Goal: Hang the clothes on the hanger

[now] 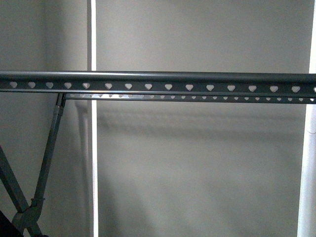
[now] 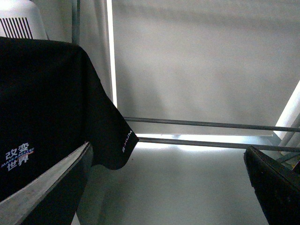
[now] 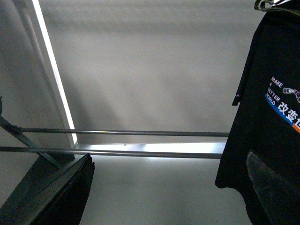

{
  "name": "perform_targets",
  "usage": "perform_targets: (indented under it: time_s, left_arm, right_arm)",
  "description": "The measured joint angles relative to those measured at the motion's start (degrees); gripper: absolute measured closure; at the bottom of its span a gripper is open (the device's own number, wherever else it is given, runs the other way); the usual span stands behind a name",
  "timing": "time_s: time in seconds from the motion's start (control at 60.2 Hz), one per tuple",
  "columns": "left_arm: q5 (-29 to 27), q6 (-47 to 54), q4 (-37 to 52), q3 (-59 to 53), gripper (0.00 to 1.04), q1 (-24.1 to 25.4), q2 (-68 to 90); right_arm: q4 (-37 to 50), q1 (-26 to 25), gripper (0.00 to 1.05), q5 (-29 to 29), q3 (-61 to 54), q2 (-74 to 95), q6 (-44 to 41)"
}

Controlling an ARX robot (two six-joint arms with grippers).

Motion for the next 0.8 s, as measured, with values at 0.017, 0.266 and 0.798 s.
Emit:
perform_targets:
  time_s: [0.017,0.266,0.798]
  left_arm:
    - [0.0,0.0,0.0,0.0,0.07,0.0,0.0]
    - [0.0,0.0,0.0,0.0,0.07,0.0,0.0]
    - [18.1,5.6,15.7,26.0,0.07,-20.6,48.8]
  right_arm:
    - [0.0,0.0,0.07,0.0,0.0,0.0,0.0]
    - [0.0,0.0,0.07,0.0,0.0,0.0,0.0]
    - [0.0,0.0,0.07,0.0,0.0,0.0,0.0]
